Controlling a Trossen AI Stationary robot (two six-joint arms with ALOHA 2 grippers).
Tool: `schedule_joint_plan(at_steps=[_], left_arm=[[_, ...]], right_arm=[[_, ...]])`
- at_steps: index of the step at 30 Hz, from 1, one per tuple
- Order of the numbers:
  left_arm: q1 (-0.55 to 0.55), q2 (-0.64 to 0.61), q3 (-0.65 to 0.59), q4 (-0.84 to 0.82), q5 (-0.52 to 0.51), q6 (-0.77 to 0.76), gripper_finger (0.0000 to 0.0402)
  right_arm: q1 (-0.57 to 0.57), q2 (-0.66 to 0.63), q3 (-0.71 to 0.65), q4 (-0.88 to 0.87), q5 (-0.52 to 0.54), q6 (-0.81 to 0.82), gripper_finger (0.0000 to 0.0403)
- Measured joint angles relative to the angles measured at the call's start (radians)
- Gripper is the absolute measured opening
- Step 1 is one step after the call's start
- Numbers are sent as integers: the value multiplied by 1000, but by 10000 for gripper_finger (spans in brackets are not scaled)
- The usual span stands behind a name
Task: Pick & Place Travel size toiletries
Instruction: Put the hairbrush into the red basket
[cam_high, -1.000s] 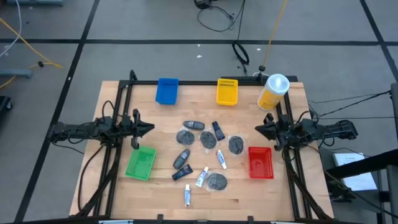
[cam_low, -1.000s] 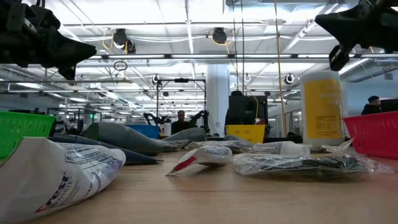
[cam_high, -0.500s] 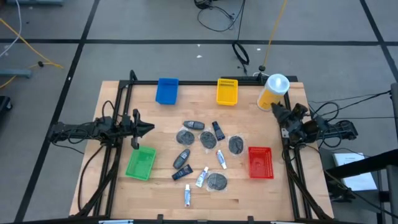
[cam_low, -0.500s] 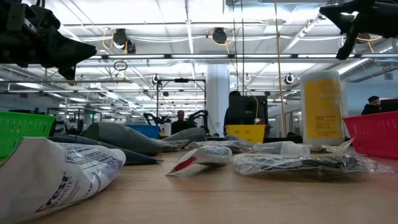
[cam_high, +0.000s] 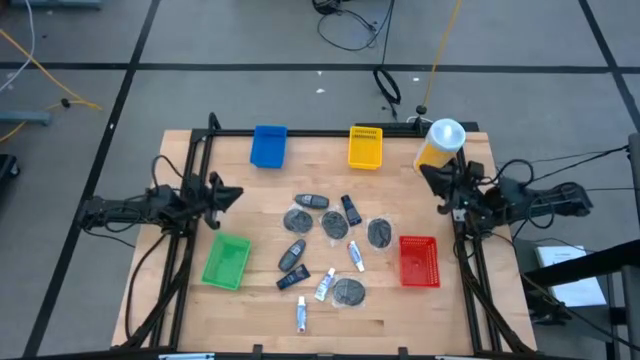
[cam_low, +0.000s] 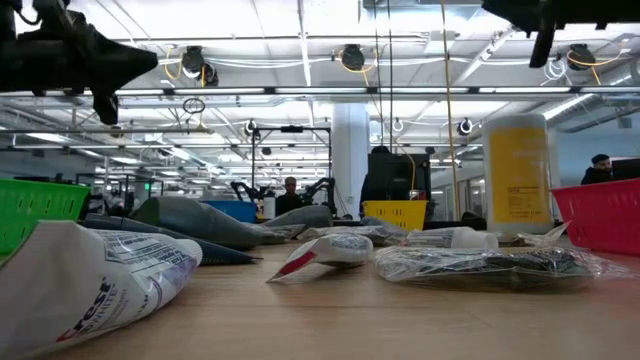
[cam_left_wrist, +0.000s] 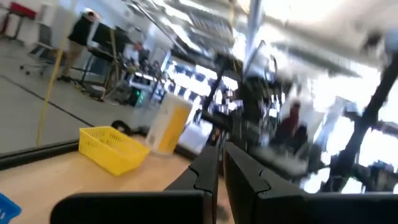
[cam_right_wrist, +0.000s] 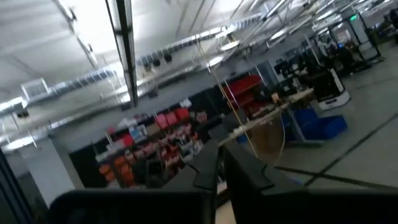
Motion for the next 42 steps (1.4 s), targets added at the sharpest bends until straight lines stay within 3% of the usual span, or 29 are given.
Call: schedule_joint_plan(at_steps=[5, 10, 16, 19, 26, 34, 42], left_arm=[[0, 0, 0, 22, -75, -78, 24], [0, 0, 0, 15, -80, -84, 24], [0, 0, 0, 16, -80, -91, 24], [0, 0, 0, 15, -80, -109, 24], [0, 0, 0, 15, -80, -130, 24], [0, 0, 0, 13, -79, -132, 24], [0, 0, 0, 8, -78, -132, 24]], right_arm=[[4, 115, 117, -273, -69, 65, 77], [4, 219, 185, -462, -187, 97, 120], [3, 350, 198, -583, -336, 151, 144], [3, 418, 199, -647, -341, 169, 146], [-24, 571, 218, -667, -397, 167, 146], [-58, 764, 313, -670, -423, -42, 146], [-71, 889, 313, -705, -444, -20, 156]])
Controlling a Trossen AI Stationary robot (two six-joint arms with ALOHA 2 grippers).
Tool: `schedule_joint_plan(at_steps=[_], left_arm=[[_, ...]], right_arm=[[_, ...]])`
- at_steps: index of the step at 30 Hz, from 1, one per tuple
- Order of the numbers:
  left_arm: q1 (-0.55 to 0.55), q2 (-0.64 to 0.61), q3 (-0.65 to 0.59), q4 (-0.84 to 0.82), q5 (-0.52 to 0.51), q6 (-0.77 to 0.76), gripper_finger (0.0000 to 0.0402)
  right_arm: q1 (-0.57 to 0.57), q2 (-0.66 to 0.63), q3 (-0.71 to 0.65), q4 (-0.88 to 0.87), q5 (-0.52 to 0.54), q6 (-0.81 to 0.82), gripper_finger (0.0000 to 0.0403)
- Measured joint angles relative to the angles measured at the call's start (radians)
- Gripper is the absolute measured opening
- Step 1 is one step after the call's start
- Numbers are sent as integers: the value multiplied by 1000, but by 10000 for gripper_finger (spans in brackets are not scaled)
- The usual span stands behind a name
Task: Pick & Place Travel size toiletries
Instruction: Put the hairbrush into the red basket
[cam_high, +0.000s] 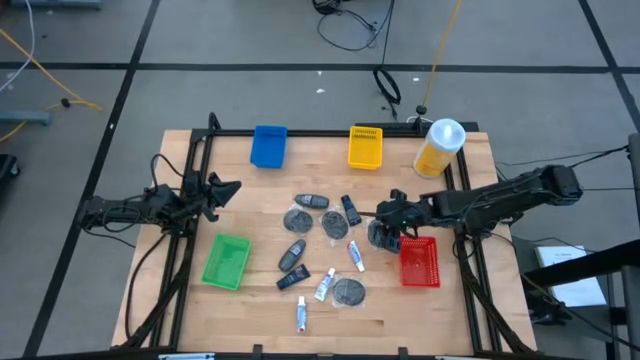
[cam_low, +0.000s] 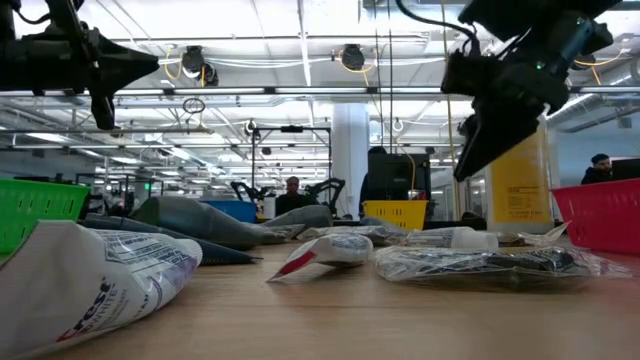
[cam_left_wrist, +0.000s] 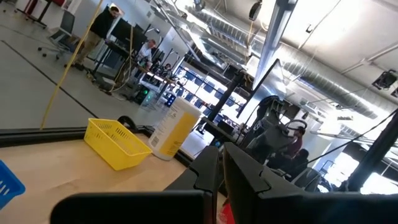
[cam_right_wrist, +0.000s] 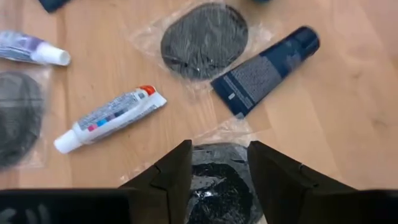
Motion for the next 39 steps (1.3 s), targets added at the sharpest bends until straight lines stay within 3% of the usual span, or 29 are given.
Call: schedule_joint_plan(at_steps=[8, 18, 32, 39], left_arm=[[-1, 0, 0, -1, 0, 0, 24], [0, 0, 0, -1, 2, 0, 24], [0, 0, 0, -2, 2, 8, 24], [-1, 0, 0, -3, 2, 3, 24]], right_arm=[[-40, 122, 0, 199, -53, -27, 222], [-113, 251, 8, 206, -53, -68, 269], [-130, 359, 12, 204, -74, -38, 246], [-136, 379, 13, 204, -60, 26, 181]])
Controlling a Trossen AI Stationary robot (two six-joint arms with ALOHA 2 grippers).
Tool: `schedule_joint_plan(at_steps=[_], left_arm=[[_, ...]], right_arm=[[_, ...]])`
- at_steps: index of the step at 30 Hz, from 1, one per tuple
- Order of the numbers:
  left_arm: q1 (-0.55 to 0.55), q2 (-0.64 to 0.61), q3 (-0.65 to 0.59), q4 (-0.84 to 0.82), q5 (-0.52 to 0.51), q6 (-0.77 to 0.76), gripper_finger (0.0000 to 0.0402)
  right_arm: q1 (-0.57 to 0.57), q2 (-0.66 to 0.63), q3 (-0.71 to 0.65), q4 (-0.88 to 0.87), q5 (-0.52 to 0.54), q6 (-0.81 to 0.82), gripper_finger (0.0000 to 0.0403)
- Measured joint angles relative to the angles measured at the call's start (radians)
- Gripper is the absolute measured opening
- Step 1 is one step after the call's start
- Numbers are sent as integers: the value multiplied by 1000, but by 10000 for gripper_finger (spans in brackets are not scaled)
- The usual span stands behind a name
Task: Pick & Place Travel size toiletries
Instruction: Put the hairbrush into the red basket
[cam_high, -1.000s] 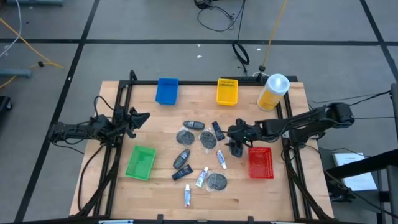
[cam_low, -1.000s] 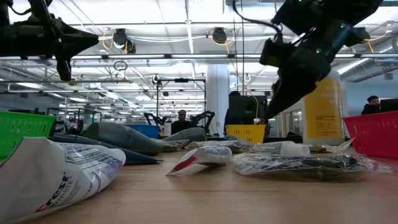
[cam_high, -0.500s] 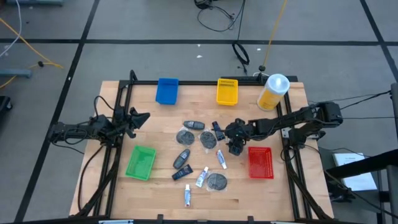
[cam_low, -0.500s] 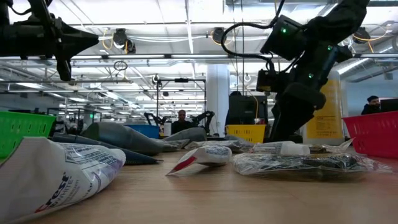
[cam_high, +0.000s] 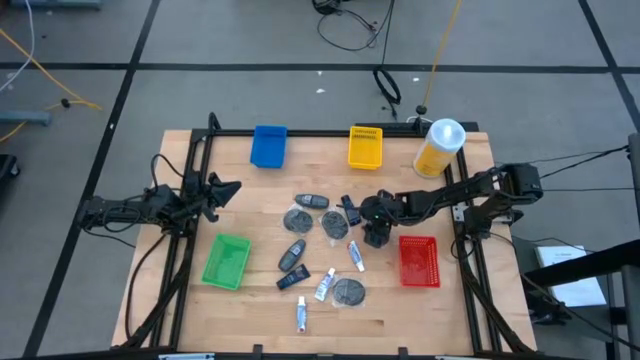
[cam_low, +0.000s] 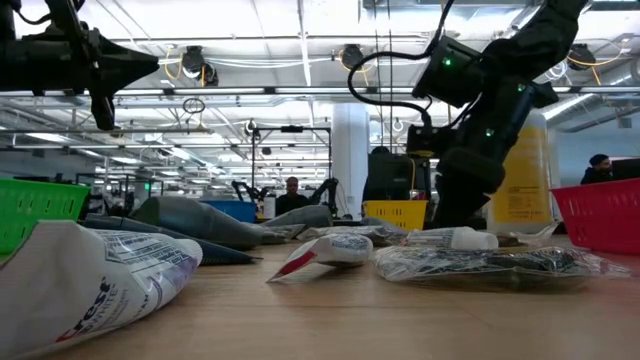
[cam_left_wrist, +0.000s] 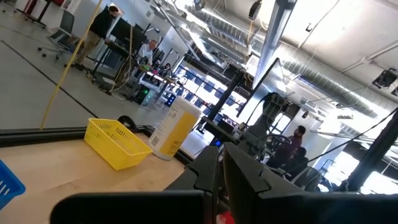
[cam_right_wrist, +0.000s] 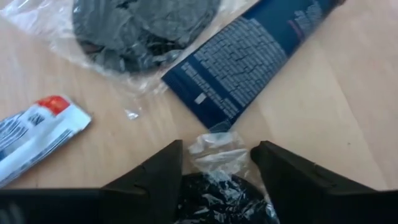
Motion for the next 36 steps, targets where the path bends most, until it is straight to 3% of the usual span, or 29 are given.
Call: schedule_joint_plan(at_steps=[14, 27, 36], left_arm=[[0, 0, 0, -1, 0, 1, 24], [0, 0, 0, -21, 0, 1, 24], [0, 0, 0, -51, 0, -1, 24]], right_arm=[[-28, -14, -3, -44, 16, 128, 7], [-28, -231, -8, -42, 8, 153, 1], [-7, -464, -7, -80, 37, 205, 0]])
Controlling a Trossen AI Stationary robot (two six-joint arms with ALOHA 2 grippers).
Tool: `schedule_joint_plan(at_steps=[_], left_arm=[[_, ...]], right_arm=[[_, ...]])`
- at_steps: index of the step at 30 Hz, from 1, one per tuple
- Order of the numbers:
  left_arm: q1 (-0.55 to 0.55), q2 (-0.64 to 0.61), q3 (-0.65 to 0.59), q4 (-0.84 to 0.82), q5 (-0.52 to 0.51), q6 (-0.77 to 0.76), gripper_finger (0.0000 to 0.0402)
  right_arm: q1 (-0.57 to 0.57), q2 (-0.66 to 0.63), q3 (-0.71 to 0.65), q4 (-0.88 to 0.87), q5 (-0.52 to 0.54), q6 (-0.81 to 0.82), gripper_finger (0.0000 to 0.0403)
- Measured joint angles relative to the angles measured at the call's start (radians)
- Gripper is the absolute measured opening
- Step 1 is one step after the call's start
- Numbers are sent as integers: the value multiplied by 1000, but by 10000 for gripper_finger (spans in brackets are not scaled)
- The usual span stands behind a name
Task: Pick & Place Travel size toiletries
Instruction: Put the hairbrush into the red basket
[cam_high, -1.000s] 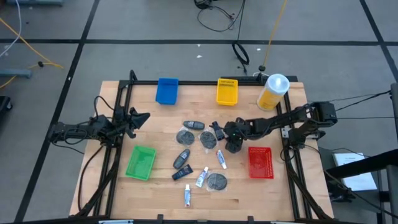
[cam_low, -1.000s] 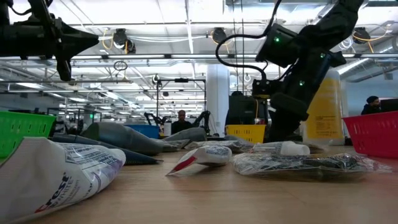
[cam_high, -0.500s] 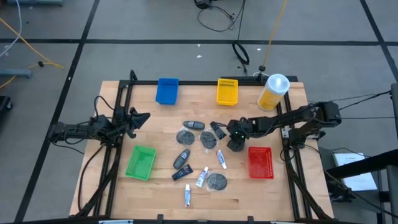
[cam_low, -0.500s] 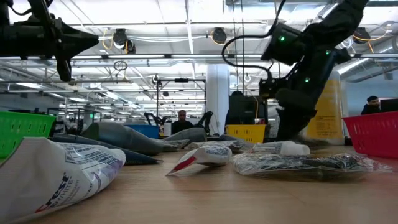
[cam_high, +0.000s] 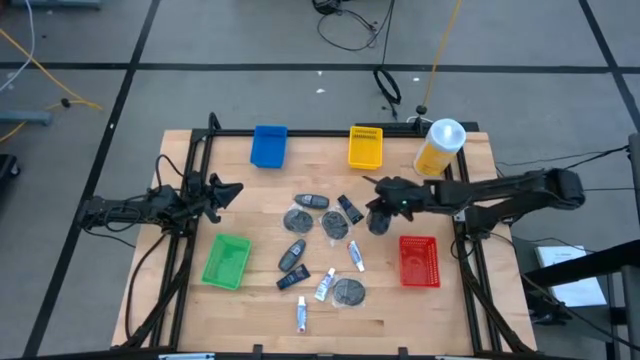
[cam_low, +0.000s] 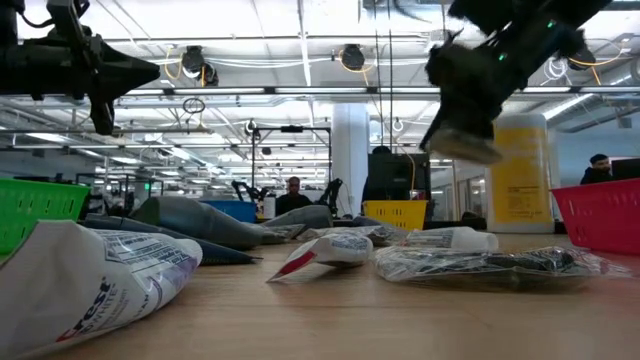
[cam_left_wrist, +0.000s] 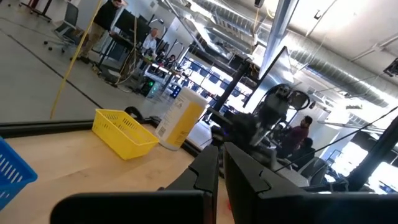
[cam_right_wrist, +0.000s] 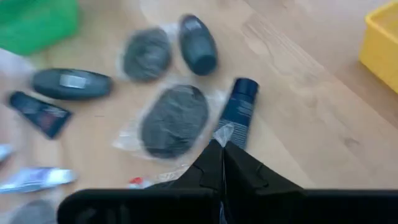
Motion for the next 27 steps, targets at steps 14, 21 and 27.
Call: schedule_joint_plan(at_steps=[14, 21, 27], left_arm=[[1, 0, 0, 10, 0, -50, 24], [0, 0, 2, 21, 51, -193, 24], [0, 84, 84, 7, 51, -191, 24]], right_arm=[[239, -234, 1, -309, -79, 165, 0], [384, -231, 2, -353, -68, 231, 0], [514, -216, 2, -443, 99, 331, 0]])
